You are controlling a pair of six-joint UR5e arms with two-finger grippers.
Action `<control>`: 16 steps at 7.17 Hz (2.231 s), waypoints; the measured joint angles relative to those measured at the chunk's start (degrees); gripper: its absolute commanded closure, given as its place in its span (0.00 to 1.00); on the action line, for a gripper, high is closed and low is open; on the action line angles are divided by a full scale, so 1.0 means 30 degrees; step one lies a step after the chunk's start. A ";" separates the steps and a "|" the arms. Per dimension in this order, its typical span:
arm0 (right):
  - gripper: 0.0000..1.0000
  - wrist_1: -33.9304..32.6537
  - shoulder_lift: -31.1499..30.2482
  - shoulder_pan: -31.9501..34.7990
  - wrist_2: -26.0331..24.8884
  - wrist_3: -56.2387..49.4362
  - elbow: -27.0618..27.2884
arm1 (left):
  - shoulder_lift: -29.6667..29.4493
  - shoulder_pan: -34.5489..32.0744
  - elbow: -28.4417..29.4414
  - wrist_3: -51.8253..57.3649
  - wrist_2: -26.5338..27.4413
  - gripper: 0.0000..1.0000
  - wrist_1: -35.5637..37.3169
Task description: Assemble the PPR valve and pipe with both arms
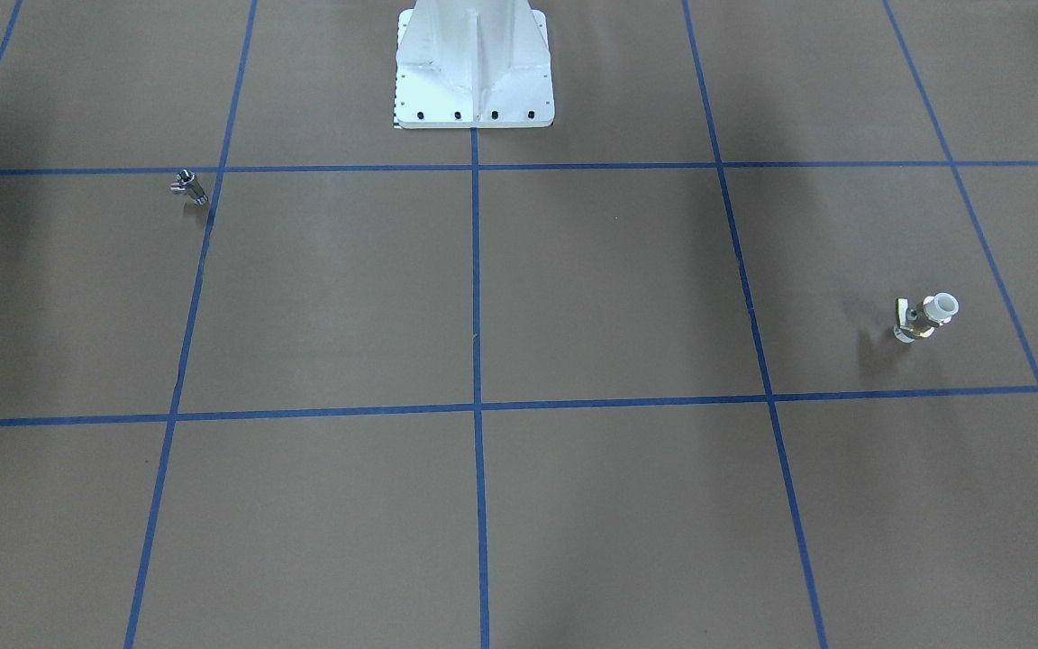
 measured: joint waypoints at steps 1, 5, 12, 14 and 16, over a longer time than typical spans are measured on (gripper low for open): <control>0.00 0.0002 0.0000 -0.0026 0.0185 0.0000 -0.0022 | -0.0089 0.0902 0.0064 -0.0978 -0.0252 0.01 -0.0684; 0.00 -0.0019 0.0000 -0.0138 0.0331 -0.0001 -0.0101 | -0.1433 0.5729 0.0134 -0.6354 0.3737 0.00 -0.4431; 0.00 -0.0019 0.0000 -0.0341 0.0325 0.0000 -0.0151 | -0.4032 0.7598 0.3126 -0.6542 0.2946 0.01 -0.4663; 0.00 -0.0019 0.0000 -0.0371 0.0325 0.0001 -0.0167 | -0.4615 0.7829 0.3881 -0.6535 0.2961 0.01 -0.4660; 0.00 -0.0019 0.0001 -0.0406 0.0331 0.0000 -0.0172 | -0.4843 0.7959 0.4349 -0.6508 0.3122 0.04 -0.4671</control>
